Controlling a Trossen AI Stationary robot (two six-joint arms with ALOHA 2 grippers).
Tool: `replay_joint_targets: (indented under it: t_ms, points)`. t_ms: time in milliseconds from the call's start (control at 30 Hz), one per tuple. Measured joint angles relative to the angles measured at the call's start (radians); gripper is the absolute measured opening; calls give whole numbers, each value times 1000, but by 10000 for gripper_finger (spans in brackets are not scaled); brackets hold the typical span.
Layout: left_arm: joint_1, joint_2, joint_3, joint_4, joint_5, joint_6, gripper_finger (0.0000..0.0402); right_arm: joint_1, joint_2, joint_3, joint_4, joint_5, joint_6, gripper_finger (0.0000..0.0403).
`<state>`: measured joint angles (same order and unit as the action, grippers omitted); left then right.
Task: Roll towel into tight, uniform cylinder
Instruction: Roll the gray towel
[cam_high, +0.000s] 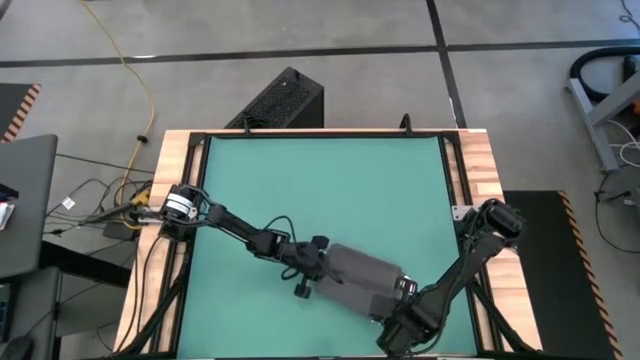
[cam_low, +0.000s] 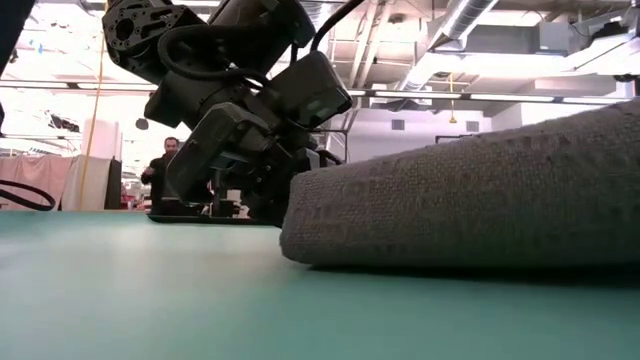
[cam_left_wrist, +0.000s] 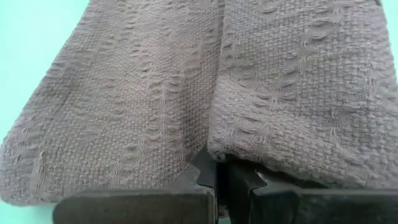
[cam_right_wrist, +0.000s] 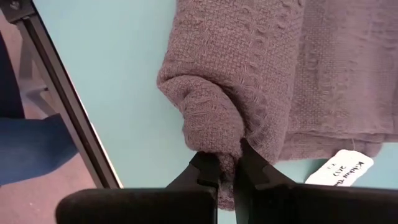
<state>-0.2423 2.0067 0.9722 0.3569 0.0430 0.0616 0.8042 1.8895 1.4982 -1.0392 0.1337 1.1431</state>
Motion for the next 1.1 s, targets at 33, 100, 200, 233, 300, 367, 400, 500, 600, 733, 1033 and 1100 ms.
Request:
replay_joint_targets:
  t_ms: [33, 100, 200, 233, 300, 367, 400, 500, 600, 733, 1033, 1100]
  points:
    - [-2, -4, 0, 3, -18, -7, 0, 0, -2, 0, -2, 0, -6, 28]
    - [-7, -25, 0, -6, -56, 22, 0, 0, -3, 0, 0, 18, -15, 28]
    - [-12, -74, -2, -52, -89, 53, 0, 0, -3, 0, 0, 36, -25, 28]
    - [-12, -94, -2, -66, -94, 57, 0, 1, -3, -1, 4, 43, -25, 28]
    - [-11, -136, -1, -102, -92, 59, 0, 1, -4, -14, 20, 45, -26, 28]
    - [-12, -164, -1, -150, -84, 66, 0, 7, -4, -37, 44, 45, -26, 28]
    - [-14, -172, -1, -153, -83, 67, 0, 9, -4, -51, 60, 44, -26, 28]
    - [-23, -199, -1, -160, -85, 99, 0, 6, -4, -81, 100, 41, -27, 28]
    - [-36, -213, 0, -140, -84, 154, 0, 6, -4, -84, 104, 42, -40, 28]
    - [-52, -213, 0, -80, -5, 233, 0, 6, -4, -83, 106, 45, -50, 28]
    - [-16, -92, 0, 90, -4, 312, 0, 6, -4, -83, 110, 46, -79, 28]
    - [-7, -77, 1, 123, 6, 312, 0, 6, -4, -83, 111, 46, -84, 28]
